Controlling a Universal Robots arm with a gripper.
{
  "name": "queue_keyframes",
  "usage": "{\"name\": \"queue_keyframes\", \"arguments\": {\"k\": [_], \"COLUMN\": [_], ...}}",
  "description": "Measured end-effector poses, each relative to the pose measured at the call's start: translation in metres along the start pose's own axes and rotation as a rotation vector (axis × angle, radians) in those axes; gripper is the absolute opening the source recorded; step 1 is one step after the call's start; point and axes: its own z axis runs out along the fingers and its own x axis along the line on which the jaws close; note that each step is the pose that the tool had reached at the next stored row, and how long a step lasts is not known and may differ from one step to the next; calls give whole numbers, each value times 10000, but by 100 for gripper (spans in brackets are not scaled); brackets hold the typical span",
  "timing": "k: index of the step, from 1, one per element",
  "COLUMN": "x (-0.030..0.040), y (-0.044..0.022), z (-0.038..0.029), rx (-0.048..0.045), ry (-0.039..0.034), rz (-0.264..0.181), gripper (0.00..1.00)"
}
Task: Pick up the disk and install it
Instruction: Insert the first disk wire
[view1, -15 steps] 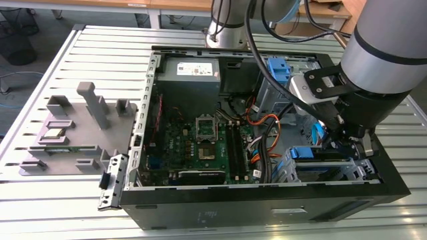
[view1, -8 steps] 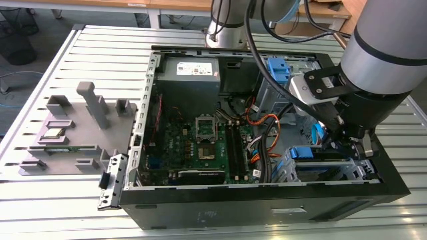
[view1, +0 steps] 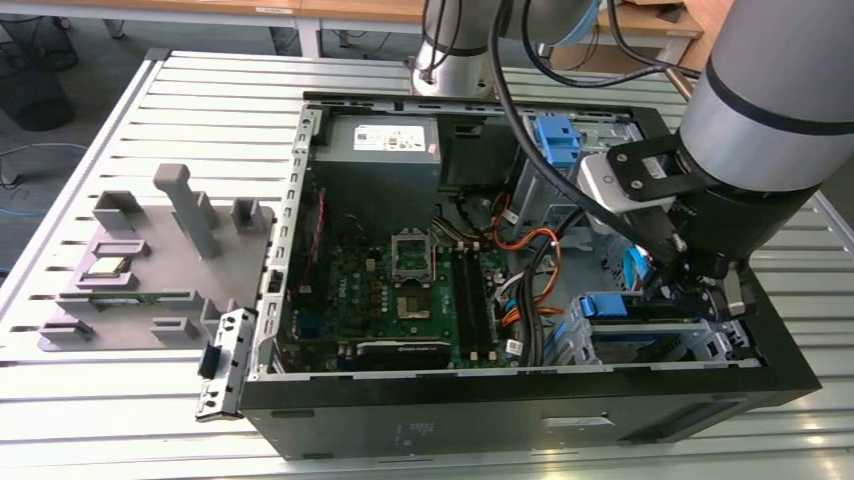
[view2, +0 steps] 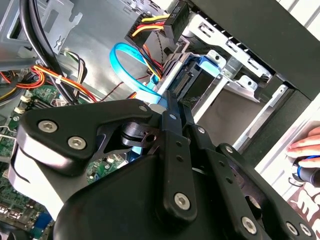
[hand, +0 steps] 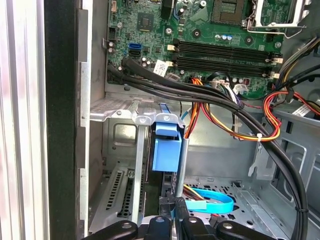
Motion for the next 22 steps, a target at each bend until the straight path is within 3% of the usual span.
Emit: {"name": "queue_keyframes", "arguments": {"k": [22], "x": [5], "y": [9], "z": [37], "rx": [1], "ry": [-3], "rz": [1], "gripper": [16]}}
